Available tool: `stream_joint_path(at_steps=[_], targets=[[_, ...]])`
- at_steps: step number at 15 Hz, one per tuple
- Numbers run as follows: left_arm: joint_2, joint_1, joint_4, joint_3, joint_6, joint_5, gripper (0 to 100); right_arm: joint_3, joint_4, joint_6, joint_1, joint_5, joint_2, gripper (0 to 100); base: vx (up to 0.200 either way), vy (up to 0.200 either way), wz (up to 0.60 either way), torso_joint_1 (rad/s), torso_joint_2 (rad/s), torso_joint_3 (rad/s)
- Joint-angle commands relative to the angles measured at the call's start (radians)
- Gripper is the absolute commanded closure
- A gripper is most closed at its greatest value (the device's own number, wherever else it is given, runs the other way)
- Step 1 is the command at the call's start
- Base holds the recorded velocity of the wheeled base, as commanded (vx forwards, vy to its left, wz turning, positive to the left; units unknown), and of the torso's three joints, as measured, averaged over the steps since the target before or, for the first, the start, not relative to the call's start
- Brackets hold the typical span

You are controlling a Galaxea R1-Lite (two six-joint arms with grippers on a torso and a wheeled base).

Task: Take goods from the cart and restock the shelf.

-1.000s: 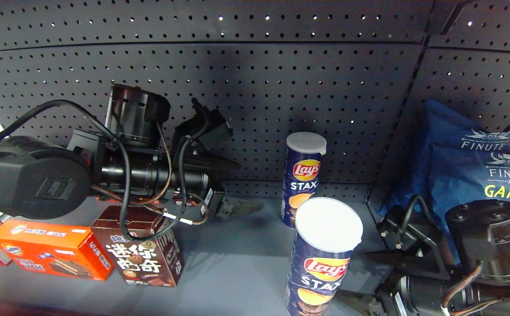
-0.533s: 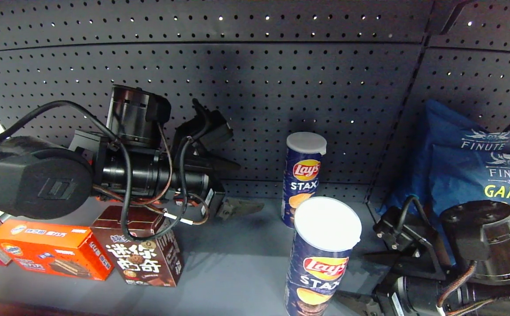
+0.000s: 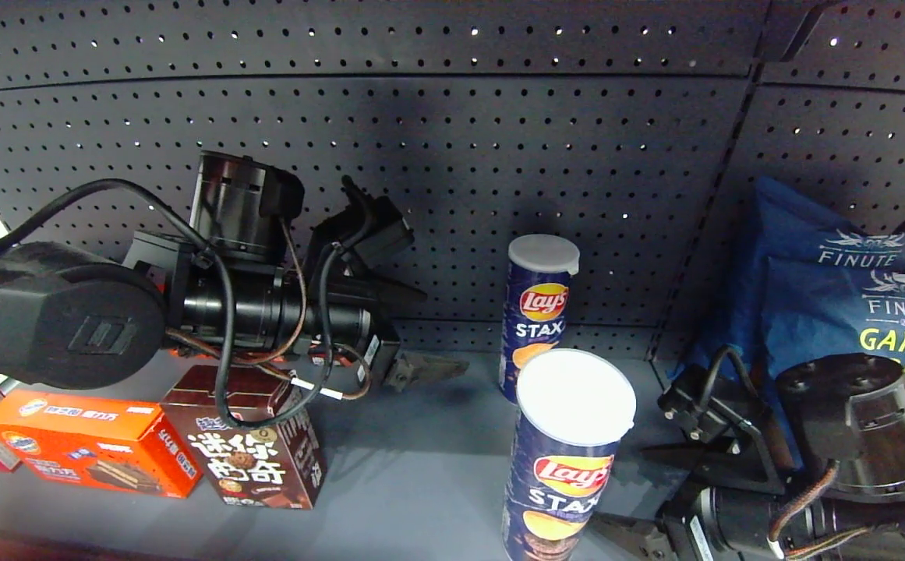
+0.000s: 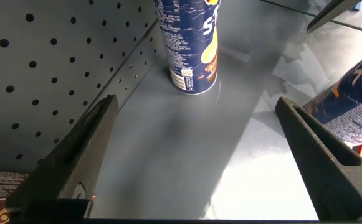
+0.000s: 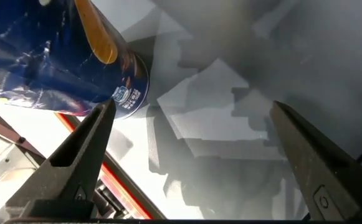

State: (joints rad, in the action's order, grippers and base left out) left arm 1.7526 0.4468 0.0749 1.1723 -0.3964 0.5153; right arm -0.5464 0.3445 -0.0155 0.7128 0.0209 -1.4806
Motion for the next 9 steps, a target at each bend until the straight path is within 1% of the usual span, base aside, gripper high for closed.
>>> stream_joint_path(at_steps=[1, 7, 8, 9], targets=[[0.002, 0.0, 0.0, 0.0, 0.001, 0.0, 0, -0.003, 0.001, -0.001, 0.004, 0.001, -0.006, 0, 0.0, 0.0, 0.0, 0.0, 0.0, 0.0], [0.001, -0.002, 0.0, -0.003, 0.001, 0.0, 0, -0.003, 0.002, -0.001, -0.007, -0.001, -0.003, 0, 0.0, 0.0, 0.0, 0.0, 0.0, 0.0], [0.001, -0.002, 0.002, -0.01, 0.001, 0.0, 0, -0.027, 0.011, -0.001, -0.047, -0.001, -0.006, 0, 0.0, 0.0, 0.0, 0.0, 0.0, 0.0], [0.001, -0.002, 0.005, -0.013, 0.001, 0.0, 0, -0.046, 0.013, -0.001, -0.065, -0.001, -0.009, 0, 0.0, 0.0, 0.0, 0.0, 0.0, 0.0]])
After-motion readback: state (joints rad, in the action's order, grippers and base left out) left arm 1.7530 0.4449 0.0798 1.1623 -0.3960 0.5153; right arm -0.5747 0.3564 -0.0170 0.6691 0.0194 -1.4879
